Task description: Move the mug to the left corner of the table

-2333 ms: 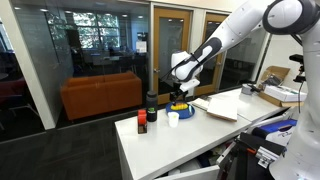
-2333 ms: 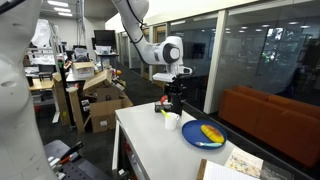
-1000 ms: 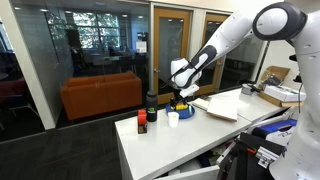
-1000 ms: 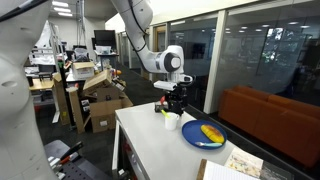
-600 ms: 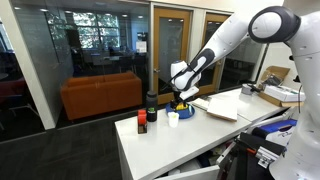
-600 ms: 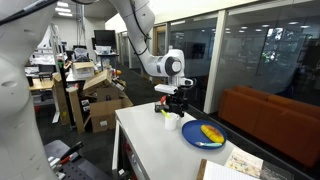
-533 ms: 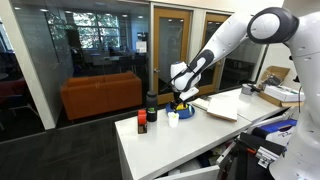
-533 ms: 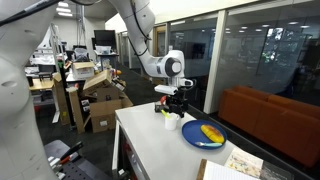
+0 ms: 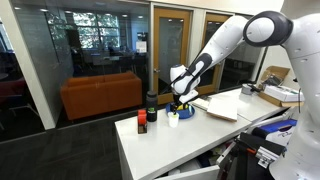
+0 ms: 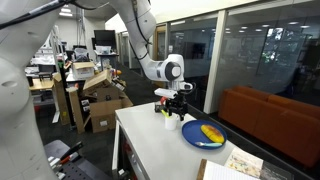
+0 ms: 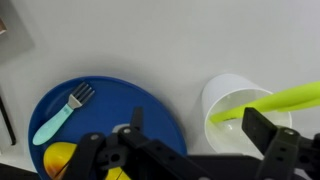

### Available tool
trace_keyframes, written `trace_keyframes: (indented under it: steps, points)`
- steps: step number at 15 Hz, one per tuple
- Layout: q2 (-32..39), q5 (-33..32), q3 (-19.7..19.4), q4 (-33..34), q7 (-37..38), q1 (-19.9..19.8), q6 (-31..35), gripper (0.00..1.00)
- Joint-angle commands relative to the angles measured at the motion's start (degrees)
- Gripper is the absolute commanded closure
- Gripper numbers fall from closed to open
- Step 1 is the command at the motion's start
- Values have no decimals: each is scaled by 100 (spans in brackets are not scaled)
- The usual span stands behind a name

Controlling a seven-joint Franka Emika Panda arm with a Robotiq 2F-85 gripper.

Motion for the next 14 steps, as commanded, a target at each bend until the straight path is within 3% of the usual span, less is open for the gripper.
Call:
trace_keyframes:
  steps: [1,7,9,10,14]
  points:
    - [133,109,-33,89,-119,30,84,0]
    - [170,96,-37,71,-118,47,103,1]
    - [175,83,-44,61,-108,64,119,26]
    - [178,77,-47,57,-106,72,135,28]
    - [183,89,-40,41,-123,83,223,56]
